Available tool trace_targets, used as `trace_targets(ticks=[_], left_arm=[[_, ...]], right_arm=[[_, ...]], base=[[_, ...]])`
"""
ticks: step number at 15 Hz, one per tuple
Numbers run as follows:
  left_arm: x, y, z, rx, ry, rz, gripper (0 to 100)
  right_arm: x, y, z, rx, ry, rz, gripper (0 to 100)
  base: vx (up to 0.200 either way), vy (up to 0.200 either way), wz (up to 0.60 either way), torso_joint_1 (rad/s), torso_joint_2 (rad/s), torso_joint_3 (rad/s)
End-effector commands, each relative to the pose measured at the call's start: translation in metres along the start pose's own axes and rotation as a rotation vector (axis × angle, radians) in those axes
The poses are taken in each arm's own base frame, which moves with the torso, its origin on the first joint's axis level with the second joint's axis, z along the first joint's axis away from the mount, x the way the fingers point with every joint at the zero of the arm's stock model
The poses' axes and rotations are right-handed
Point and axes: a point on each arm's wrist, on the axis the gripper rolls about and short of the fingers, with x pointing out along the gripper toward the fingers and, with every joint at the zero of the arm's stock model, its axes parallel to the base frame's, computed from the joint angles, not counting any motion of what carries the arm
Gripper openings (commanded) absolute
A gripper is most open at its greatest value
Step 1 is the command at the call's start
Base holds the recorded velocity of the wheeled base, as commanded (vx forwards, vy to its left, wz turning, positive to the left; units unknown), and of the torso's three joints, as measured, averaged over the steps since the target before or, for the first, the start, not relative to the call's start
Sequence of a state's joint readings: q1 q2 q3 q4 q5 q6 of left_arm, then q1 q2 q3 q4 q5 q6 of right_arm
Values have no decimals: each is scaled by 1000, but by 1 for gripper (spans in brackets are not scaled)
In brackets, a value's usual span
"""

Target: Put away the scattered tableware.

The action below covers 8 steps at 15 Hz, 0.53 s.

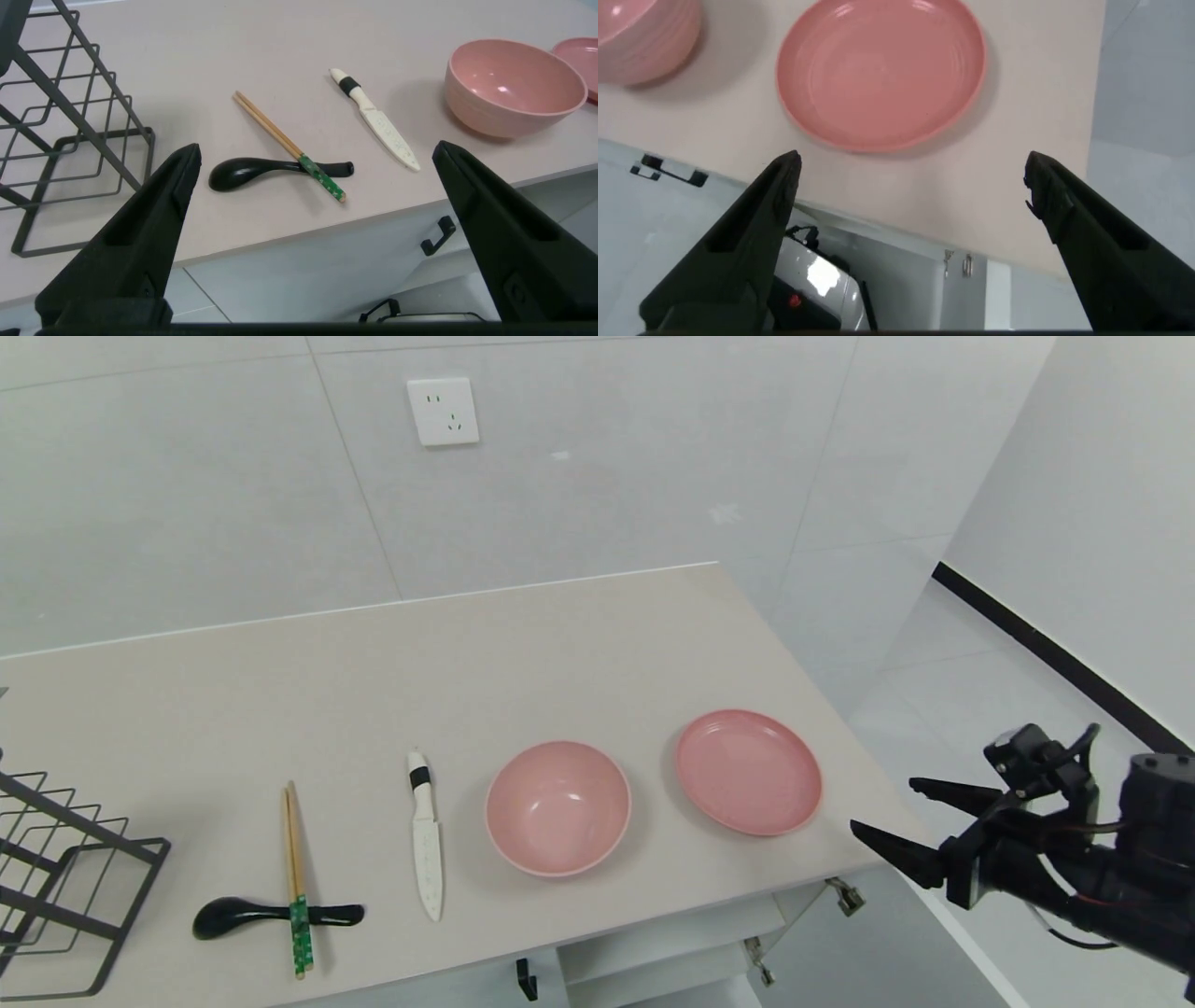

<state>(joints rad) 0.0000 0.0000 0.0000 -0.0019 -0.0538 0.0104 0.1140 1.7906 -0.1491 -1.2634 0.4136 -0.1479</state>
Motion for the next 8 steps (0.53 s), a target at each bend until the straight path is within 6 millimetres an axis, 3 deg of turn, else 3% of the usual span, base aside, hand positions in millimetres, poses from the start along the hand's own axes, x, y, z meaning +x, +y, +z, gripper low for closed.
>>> trace_targets(ticks=[1, 5, 8], left_arm=[[0, 0, 0, 0, 0, 0, 100], [0, 0, 0, 0, 2, 0, 100], [0, 0, 0, 0, 2, 0, 100]], right_arm=[[34, -3, 4, 18, 2, -12, 100], [53, -10, 4, 37, 4, -31, 100], [80, -15, 4, 48, 9, -43, 100]], base=[[0, 0, 0, 0, 0, 0], [0, 0, 0, 0, 0, 0], [0, 0, 0, 0, 0, 0]])
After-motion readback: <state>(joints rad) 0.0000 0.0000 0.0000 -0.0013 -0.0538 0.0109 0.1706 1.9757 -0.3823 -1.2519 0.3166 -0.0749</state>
